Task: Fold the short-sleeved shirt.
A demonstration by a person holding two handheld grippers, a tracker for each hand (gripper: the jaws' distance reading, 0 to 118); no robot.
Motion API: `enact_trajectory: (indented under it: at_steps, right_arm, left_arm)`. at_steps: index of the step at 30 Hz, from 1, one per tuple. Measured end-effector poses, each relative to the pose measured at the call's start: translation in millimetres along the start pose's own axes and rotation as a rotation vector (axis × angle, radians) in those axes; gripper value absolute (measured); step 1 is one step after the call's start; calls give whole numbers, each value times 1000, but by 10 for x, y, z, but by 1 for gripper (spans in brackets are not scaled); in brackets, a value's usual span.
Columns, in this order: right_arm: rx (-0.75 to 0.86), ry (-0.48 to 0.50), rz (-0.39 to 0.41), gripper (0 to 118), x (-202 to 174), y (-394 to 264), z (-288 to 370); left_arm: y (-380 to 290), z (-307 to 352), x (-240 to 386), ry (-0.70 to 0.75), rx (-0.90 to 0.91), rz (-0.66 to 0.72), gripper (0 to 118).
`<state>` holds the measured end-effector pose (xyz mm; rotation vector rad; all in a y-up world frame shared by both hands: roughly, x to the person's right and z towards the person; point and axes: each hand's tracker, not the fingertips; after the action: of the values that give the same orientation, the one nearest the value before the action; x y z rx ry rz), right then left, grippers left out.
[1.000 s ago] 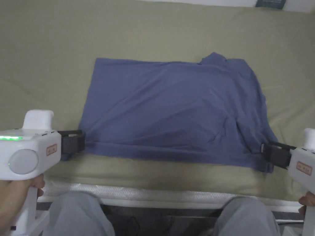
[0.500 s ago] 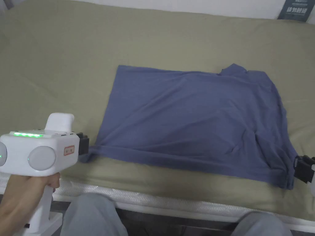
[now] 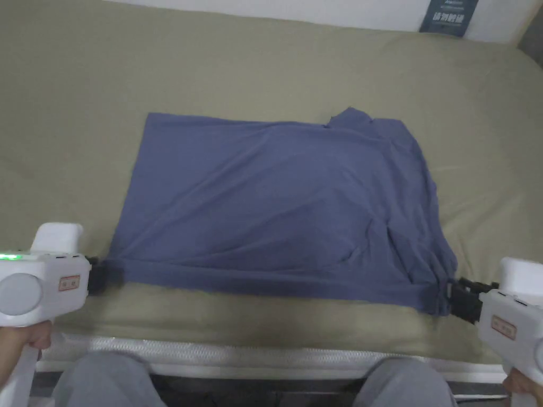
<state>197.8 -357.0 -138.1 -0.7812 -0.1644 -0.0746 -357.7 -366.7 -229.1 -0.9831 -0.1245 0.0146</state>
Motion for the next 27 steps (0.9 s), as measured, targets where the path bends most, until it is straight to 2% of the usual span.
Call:
enact_trajectory:
  at_steps: [1,2,4,5,6,7,8,10,12,19,23,27]
  right_arm:
    - [-17,10,5,104,3,-2,-48]
    - [-72,40,20,116,-4,-10,-111]
    - [-71,55,28,105,52,147,-147]
    - [-123,51,59,96,77,208,-215]
    - [-141,49,69,75,-35,40,-343]
    - [-137,51,60,40,-26,24,-407]
    - [-142,54,52,16,15,44,-448]
    - [-154,84,8,16,37,-25,-515]
    - [-138,89,7,15,58,34,-430]
    - [-6,79,64,14,11,757,-275]
    - [12,34,142,14,-104,1368,-573]
    - [-38,23,151,14,-192,1815,-1077]
  left_arm:
    - [-3,14,51,14,1,-4,4]
    - [-1,24,57,18,-2,-8,4]
    - [-3,70,62,17,3,2,4]
    - [8,55,59,16,2,6,4]
    - [12,65,60,17,5,8,4]
    - [17,73,57,17,6,10,4]
    - [23,79,55,17,7,13,4]
    - [50,85,45,12,6,17,4]
    - [85,144,63,16,19,10,4]
    - [713,219,135,8,121,-3,4]
    - [1269,18,159,28,145,-4,4]
    - [1750,-422,149,32,120,22,4]
